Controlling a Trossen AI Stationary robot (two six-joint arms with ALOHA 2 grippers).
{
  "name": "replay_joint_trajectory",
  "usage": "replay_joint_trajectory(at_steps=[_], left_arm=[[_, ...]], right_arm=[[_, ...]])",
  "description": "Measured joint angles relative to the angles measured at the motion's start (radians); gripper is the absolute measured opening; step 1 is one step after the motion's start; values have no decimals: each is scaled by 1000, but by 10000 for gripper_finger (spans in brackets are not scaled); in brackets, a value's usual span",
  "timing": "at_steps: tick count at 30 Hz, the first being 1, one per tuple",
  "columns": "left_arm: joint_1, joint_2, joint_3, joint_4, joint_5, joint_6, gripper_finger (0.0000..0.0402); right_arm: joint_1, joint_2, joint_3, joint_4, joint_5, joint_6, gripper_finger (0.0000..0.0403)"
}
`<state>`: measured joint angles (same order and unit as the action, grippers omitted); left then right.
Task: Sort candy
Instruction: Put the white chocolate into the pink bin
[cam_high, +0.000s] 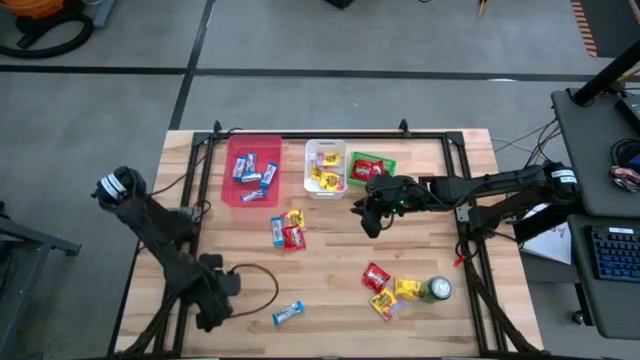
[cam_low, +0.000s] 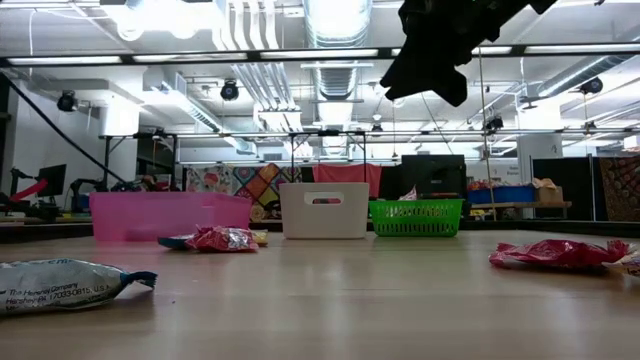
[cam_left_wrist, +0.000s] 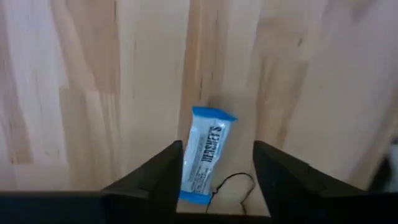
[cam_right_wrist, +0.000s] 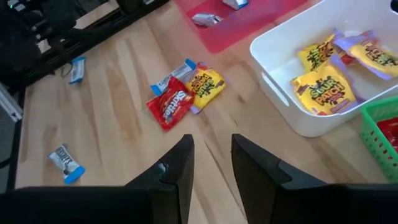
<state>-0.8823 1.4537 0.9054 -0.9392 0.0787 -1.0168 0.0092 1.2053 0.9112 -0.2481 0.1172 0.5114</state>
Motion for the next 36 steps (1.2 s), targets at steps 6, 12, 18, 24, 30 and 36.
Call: replay_joint_trajectory(at_steps=[6, 12, 18, 24, 30, 36], left_arm=[[-56, 115, 0, 0, -1, -22, 209], [-56, 200, -1, 0, -1, -14, 202], [-57, 232, 1, 12, 4, 9, 181], [-58, 229, 1, 22, -1, 10, 145], [-56, 221, 15, 23, -25, 12, 86], [-49, 218, 73, 17, -71, 16, 43]], right_arm=[[0, 0, 0, 0, 18, -10, 98], [0, 0, 0, 1, 17, -12, 98], [0, 0, 0, 1, 17, -15, 98], [0, 0, 0, 1, 15, -18, 98], [0, 0, 0, 0, 15, -42, 98], [0, 0, 0, 0, 15, -55, 98]])
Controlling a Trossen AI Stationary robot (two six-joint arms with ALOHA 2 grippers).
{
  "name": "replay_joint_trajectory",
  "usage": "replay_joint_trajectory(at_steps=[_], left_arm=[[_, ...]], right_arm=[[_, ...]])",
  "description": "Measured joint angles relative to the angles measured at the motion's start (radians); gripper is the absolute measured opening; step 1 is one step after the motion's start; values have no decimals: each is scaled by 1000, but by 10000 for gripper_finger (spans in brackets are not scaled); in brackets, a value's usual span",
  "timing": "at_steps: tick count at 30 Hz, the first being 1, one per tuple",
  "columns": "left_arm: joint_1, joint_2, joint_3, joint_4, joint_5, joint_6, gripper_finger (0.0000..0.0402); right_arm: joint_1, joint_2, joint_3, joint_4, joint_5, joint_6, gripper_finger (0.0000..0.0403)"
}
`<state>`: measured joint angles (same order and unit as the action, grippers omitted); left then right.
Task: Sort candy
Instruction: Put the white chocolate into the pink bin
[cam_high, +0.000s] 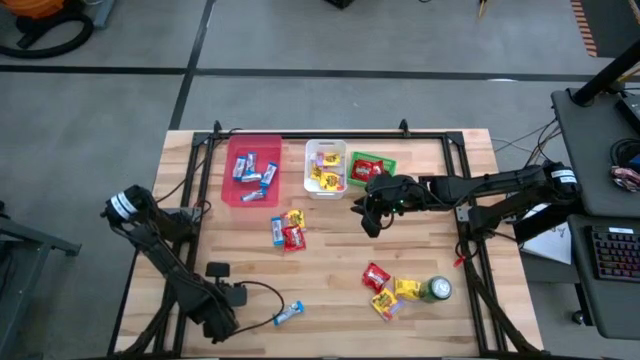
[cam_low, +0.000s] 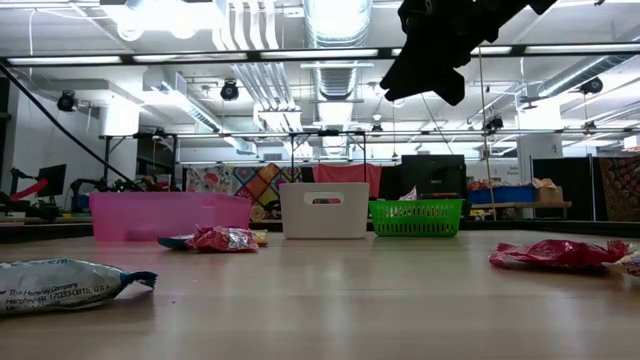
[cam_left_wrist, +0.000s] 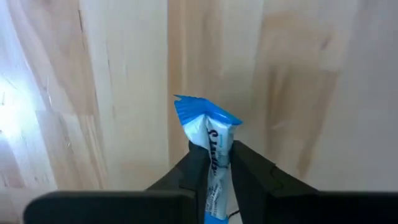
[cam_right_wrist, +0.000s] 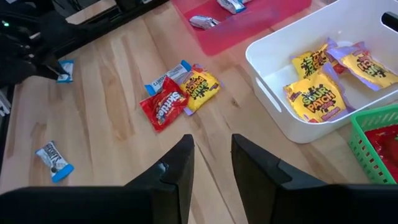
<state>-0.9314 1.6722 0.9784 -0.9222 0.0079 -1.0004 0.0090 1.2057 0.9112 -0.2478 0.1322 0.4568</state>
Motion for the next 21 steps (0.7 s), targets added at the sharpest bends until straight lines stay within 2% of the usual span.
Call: replay_joint_trajectory(at_steps=[8, 15, 21], left_arm=[[43, -7, 88, -48, -106, 58, 39], [98, -51, 149, -81, -271, 165, 39], [145, -141, 156, -78, -420, 252, 39]], right_arm=[[1, 0, 0, 0, 0, -11, 98], [21, 0, 0, 0, 1, -27, 98], [53, 0, 0, 0, 0, -31, 98]])
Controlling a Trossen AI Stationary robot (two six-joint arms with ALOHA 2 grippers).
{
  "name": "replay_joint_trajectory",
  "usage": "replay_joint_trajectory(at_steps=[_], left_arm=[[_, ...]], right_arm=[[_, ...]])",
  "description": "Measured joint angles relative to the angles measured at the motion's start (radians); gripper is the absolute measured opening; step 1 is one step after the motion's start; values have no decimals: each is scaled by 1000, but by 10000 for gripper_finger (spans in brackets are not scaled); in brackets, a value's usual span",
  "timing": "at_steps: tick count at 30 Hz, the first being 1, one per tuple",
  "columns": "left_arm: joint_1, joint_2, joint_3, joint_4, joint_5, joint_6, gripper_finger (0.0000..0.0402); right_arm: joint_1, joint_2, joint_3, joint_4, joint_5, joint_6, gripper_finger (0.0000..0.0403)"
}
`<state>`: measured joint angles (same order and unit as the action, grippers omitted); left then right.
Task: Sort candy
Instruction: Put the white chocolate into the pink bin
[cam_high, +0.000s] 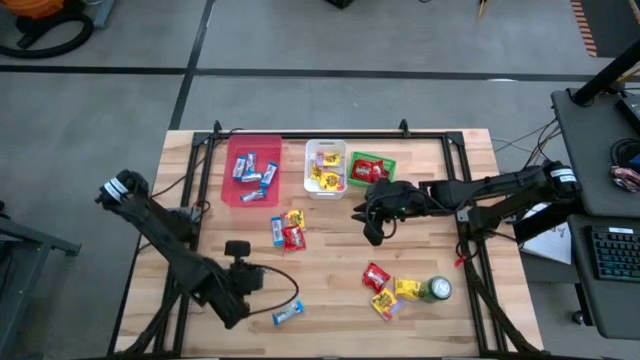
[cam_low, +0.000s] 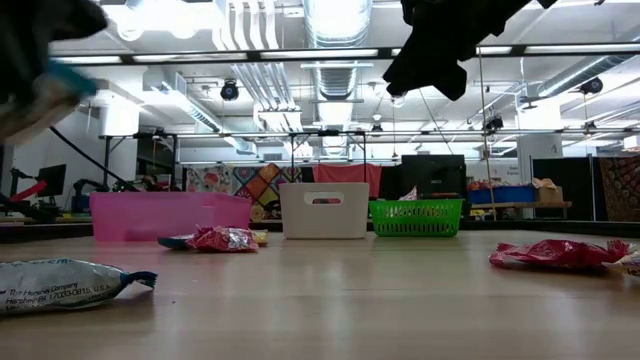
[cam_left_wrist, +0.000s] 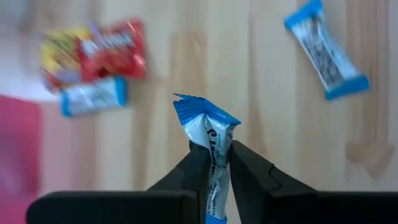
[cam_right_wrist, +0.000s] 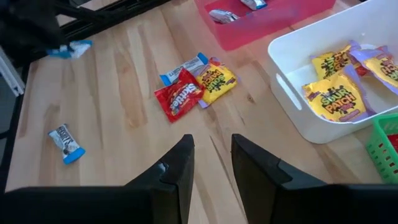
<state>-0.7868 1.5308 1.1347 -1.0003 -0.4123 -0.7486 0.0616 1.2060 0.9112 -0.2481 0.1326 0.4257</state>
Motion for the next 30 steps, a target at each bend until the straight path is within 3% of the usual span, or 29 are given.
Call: replay_joint_trajectory(at_steps=[8, 13, 22, 30], left_arm=[[75, -128, 0, 39, -202, 146, 39], [194, -193, 0, 42, -297, 230, 39], [544, -224, -22, 20, -295, 509, 39], [944, -179, -89, 102, -233, 735, 39]], right_arm=[[26, 0, 0, 0, 2, -1, 98], [26, 0, 0, 0, 11, 5, 98], [26, 0, 0, 1, 37, 12, 98], [26, 0, 0, 4, 53, 12, 98]])
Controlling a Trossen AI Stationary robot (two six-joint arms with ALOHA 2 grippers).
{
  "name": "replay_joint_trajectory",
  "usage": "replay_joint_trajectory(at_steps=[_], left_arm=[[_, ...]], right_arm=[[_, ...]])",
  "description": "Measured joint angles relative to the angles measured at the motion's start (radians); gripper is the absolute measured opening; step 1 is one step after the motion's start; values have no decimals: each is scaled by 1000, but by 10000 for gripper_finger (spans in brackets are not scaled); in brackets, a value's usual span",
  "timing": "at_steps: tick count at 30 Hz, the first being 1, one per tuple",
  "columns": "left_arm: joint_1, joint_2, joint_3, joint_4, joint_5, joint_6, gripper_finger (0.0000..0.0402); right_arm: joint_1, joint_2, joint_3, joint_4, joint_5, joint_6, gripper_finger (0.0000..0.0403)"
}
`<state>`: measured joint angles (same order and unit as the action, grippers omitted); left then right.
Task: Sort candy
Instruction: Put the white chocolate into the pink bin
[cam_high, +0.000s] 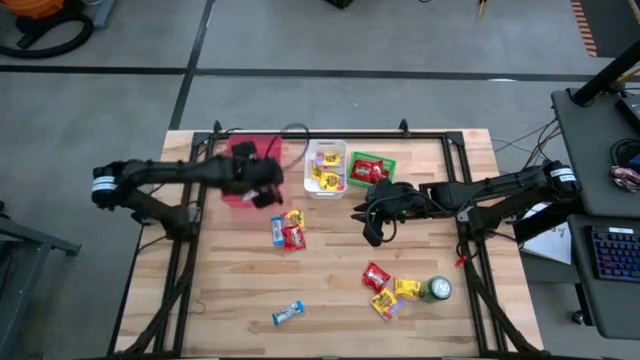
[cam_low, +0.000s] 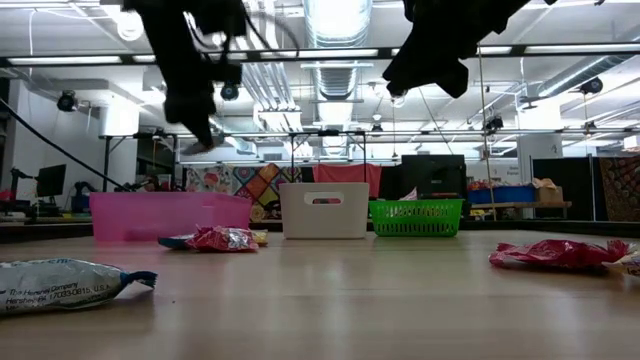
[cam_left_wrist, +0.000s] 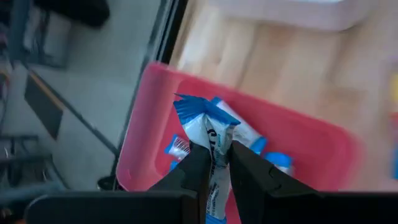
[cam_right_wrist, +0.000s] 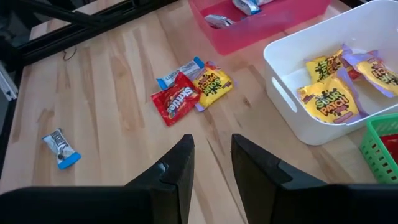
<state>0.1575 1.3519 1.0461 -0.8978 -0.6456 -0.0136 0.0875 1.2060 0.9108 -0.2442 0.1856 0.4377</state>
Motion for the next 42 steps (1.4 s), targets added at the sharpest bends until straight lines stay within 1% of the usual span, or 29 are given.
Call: replay_joint_trajectory(at_steps=[3, 6, 9, 13, 16, 21, 32, 37, 42], left_arm=[[130, 47, -2, 66, 67, 83, 39], [228, 103, -1, 124, 148, 193, 39], [295, 162, 0, 147, 194, 302, 39], [345, 223, 0, 143, 198, 409, 39], [366, 255, 0, 155, 219, 450, 39], [391, 291, 0, 180, 219, 485, 39], [413, 303, 1, 279, 212, 527, 42], [414, 303, 1, 278, 210, 541, 64], [414, 303, 1, 279, 209, 555, 106]], right_arm=[[0, 0, 0, 3, 0, 0, 98], [0, 0, 0, 3, 0, 0, 98], [0, 0, 0, 3, 0, 0, 98], [0, 0, 0, 3, 0, 0, 98], [0, 0, 0, 3, 0, 0, 98], [0, 0, 0, 10, 0, 0, 98], [0, 0, 0, 20, 0, 0, 98], [0, 0, 0, 20, 0, 0, 98], [0, 0, 0, 22, 0, 0, 98]])
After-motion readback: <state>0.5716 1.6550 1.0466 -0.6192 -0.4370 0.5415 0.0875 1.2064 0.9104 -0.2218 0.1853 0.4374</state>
